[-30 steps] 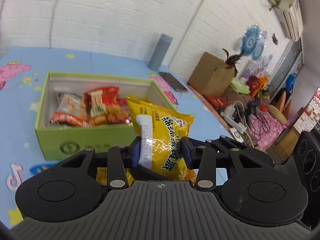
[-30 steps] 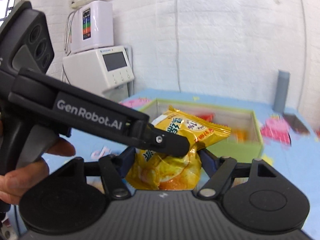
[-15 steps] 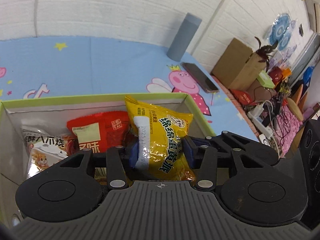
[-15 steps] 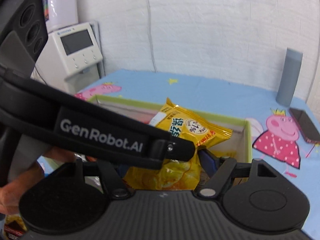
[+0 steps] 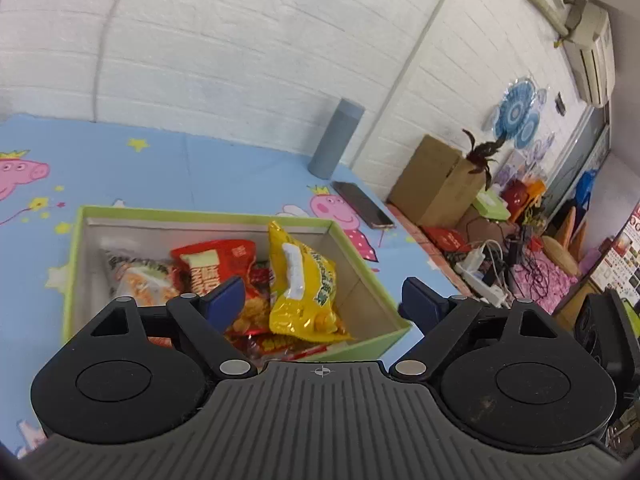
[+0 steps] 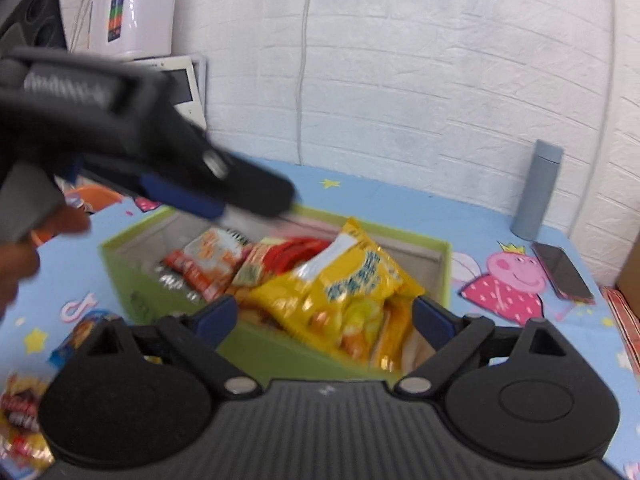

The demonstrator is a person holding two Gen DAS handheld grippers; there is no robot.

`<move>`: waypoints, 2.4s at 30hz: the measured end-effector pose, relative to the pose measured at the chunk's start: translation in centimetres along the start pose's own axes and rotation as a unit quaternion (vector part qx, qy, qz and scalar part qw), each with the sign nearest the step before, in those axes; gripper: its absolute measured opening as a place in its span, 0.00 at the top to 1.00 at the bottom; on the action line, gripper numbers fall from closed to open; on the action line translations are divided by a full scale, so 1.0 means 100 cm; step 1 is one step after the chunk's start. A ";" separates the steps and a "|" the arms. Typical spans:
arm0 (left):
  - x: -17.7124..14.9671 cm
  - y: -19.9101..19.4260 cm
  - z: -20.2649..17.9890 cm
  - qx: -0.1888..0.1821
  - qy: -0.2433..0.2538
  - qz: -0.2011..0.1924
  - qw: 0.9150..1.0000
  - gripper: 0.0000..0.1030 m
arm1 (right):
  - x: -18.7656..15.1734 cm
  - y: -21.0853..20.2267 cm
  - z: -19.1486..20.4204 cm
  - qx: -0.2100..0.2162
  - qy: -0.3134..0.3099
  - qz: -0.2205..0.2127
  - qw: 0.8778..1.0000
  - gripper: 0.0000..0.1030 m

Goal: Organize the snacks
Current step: 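Reach the left gripper to the clear Danco Galette bag and grasp it, then carry the Danco Galette bag into the green box and release it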

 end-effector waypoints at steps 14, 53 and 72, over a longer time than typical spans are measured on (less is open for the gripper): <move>-0.194 -0.084 0.088 0.081 -0.146 0.032 0.986 0.33 | -0.129 -0.037 0.171 0.147 -0.030 0.080 0.985 0.09; -0.194 -0.063 0.016 0.015 -0.089 0.061 0.994 0.76 | -0.132 -0.065 0.161 0.101 -0.009 0.039 0.994 0.18; 0.033 0.025 0.125 0.081 -0.096 0.034 0.991 0.66 | 0.080 0.069 0.092 0.102 -0.050 0.041 0.993 0.16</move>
Point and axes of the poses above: each gripper's, at about its wrist camera, not at the fingertips, and y roughly the way its jaws point, z to its left, x to its top, the point moved 9 cm from there along y, roughly the way its jaws point, and after that the axes turned 15 degrees about z, right-handed, at the moved point
